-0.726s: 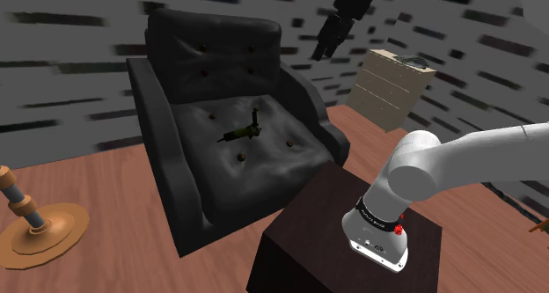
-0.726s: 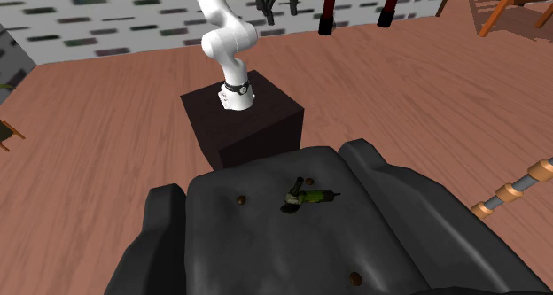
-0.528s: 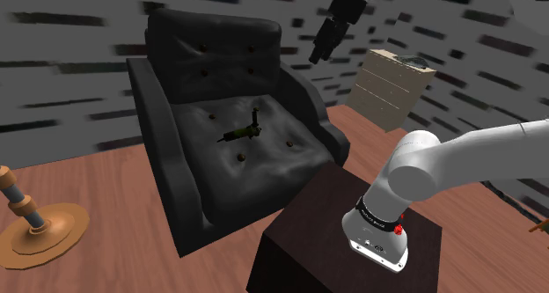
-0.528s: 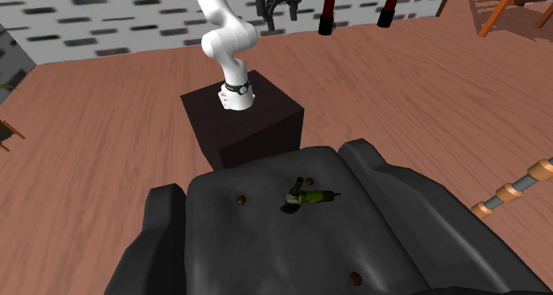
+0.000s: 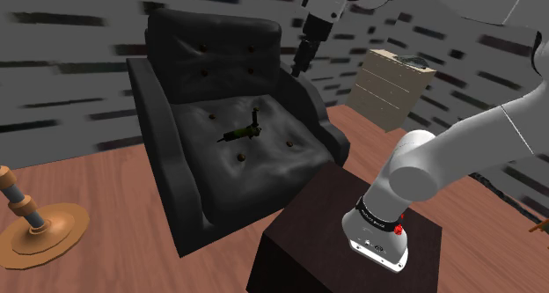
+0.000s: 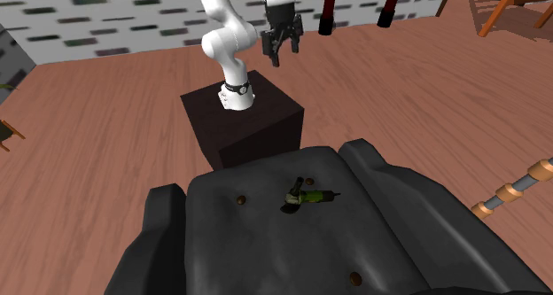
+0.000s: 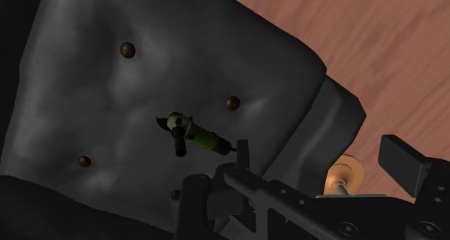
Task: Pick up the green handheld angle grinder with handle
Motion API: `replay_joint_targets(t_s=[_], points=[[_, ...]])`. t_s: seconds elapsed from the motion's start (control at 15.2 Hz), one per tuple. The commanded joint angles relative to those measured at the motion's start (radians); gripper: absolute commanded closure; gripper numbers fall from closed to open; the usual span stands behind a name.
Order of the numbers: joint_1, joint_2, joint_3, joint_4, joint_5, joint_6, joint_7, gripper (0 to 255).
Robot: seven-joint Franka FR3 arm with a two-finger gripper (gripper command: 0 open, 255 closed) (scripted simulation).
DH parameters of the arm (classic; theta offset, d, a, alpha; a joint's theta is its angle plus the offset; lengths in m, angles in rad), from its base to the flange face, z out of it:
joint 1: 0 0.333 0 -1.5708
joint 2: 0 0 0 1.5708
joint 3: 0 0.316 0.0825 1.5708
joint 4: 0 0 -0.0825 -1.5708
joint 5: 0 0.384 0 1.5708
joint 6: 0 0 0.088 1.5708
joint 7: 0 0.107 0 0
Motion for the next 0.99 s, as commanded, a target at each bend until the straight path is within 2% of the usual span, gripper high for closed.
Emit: replay_joint_targets(t_s=[0.0,0.46,0.92], points=[[0.008,0.066,-0.02,0.01,-0.001,0.032,-0.051,0],[0.03,0.332,-0.083,0.098,0.014,0.124,-0.236,0],[0.031,0.618,-0.109,0.245,0.054,0.173,-0.411,0]])
